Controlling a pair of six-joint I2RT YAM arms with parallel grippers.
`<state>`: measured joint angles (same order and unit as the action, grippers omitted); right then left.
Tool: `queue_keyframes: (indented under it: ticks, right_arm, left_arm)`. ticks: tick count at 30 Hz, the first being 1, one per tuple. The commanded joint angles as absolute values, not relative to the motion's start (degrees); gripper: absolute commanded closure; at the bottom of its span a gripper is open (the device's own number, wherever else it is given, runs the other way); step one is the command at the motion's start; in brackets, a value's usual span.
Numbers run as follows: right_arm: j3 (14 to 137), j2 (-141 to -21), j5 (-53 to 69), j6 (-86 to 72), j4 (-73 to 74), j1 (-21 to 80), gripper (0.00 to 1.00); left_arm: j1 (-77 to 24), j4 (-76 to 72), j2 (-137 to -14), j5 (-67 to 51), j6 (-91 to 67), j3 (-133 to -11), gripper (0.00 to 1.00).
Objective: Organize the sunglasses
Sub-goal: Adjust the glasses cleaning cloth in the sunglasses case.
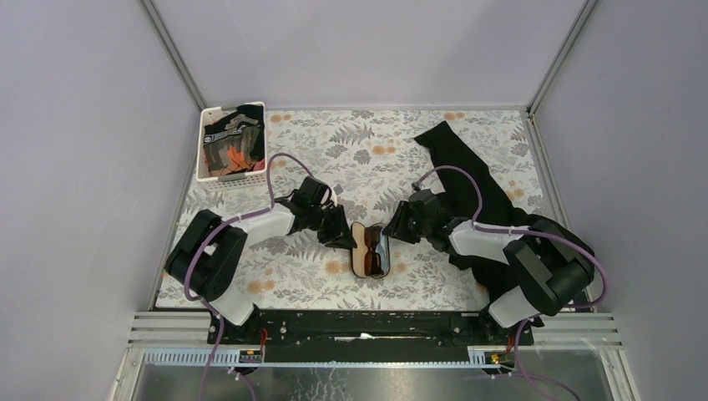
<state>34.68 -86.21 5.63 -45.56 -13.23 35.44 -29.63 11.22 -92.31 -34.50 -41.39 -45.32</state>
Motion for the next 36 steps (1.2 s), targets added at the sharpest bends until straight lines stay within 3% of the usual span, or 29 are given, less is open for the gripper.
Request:
queue_keyframes:
  ticks: [1,27,36]
  right_arm:
    - [35.43,-87.88,4.97,-45.52,-13.45,34.98,0.61]
    - [34.59,-77.03,8.79,-45.13,-7.92,35.03,0.61]
    - [28.26,-76.4,10.6,-51.96,-15.03,34.99,0.7]
  left_arm:
    - [-30.06,11.54,-91.9,-34.56,-40.17,-46.58,0.72]
    - [-30.75,11.6,-92.56,-34.69,-40.25,-47.37,0.72]
    - [-31.07,11.61,-92.3,-34.79,-40.6,-47.31,0.72]
